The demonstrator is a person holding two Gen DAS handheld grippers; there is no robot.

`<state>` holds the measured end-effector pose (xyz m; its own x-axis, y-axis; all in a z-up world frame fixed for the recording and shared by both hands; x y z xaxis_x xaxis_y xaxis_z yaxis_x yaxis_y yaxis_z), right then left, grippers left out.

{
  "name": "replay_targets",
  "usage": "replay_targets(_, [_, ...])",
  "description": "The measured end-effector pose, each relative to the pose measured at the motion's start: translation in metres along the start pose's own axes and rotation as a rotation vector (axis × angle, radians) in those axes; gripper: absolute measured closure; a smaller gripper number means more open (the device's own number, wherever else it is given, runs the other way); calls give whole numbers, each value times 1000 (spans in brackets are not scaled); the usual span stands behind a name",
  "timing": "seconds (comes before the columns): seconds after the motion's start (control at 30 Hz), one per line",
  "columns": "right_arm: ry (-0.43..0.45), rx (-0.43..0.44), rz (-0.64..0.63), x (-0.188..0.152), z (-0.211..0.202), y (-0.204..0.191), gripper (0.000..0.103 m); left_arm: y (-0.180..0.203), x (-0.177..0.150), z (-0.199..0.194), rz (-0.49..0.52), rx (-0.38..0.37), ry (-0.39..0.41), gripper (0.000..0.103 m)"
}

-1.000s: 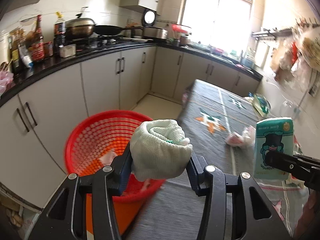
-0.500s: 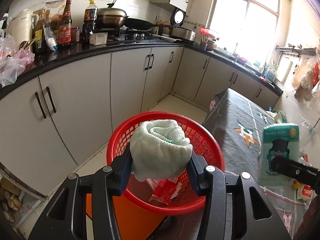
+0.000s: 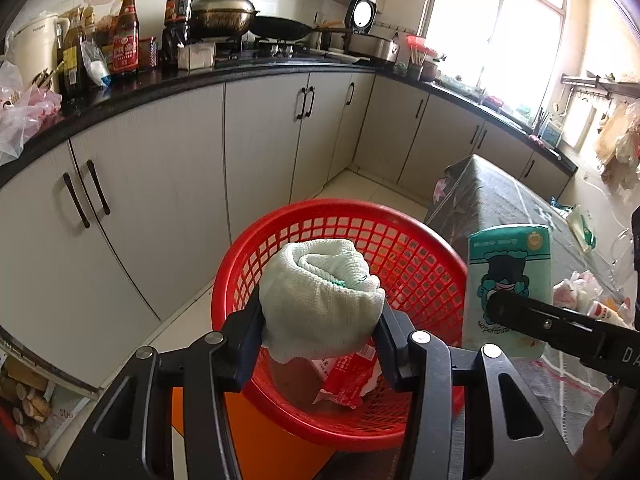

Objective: Collect trash
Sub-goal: 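Open the left tool over the basket while the right tool drops the teal pack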

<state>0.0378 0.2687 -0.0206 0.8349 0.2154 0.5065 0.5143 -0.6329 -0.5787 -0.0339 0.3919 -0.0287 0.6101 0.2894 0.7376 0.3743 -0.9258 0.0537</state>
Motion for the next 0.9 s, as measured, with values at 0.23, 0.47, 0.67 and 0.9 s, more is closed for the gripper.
replay_targets(0.23, [-1,-17,-6,0,8,3,83,-1,-3,10,-1,-1,-11,52])
replay_targets(0.47, [8,-11,-7,1,6,1,66,-2,-1,10,-17,-7,-8,44])
replay_targets(0.67, [30,-2,-7,3,-3,-1,66,1,0,1,-16,-19,4,43])
replay_targets(0.9, [59,-15,4,4,-21,2,66,9,2,-11,-4,-32,19,43])
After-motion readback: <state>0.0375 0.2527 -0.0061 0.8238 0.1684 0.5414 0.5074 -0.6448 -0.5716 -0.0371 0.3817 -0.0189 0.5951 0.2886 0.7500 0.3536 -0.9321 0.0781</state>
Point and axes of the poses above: each gripper's, at about its wrist camera, not at the fingertips, and z roughly the way its jaws point, y to its right, x to its top, the point moved 9 cm from there along z, roughly the way its jaws point, and after that the axes turned 9 degrees about z, right-handed, at the moved point
